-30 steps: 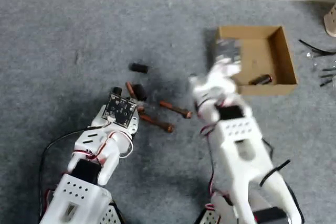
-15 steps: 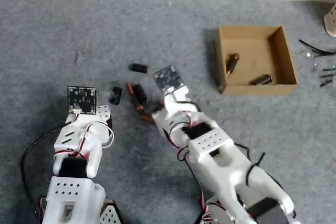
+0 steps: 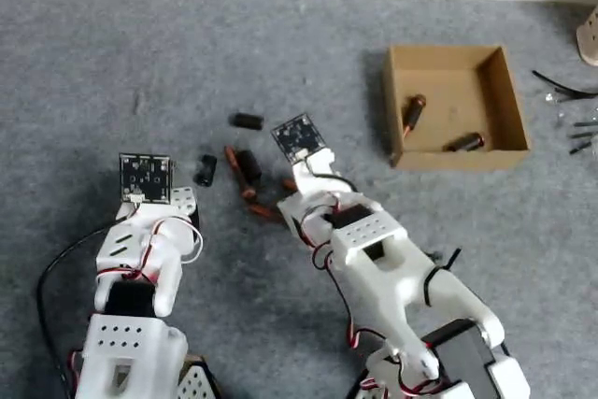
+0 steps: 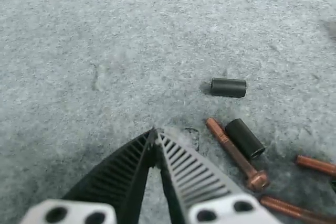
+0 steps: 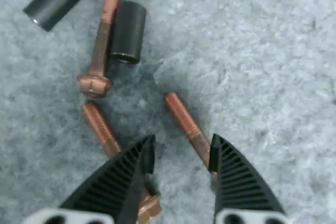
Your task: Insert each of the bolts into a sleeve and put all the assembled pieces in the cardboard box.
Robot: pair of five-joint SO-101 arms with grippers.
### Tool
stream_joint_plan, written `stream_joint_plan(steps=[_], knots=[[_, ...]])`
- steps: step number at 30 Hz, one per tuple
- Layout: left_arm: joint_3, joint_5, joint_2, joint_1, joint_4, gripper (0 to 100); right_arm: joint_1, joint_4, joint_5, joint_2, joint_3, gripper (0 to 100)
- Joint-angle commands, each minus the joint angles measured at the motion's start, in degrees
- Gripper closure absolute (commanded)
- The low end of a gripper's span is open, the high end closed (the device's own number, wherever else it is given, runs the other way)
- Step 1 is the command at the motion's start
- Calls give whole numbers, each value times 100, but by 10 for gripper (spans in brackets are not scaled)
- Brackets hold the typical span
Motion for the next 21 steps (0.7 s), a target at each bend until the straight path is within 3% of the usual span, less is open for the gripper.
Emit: stream_joint_plan(steps=[1, 6, 14, 21], knots=[[-312, 44, -84, -75, -246, 989, -101, -136, -53, -66, -224, 849], [-312, 62, -84, -259, -290, 989, -690, -136, -914, 92, -725, 850], [-277, 62, -75, -233, -290, 989, -831, -110, -756, 1622, -2299, 850], [-277, 62, -75, -233, -299, 989, -796, 884, -765, 2844, -3837, 850]])
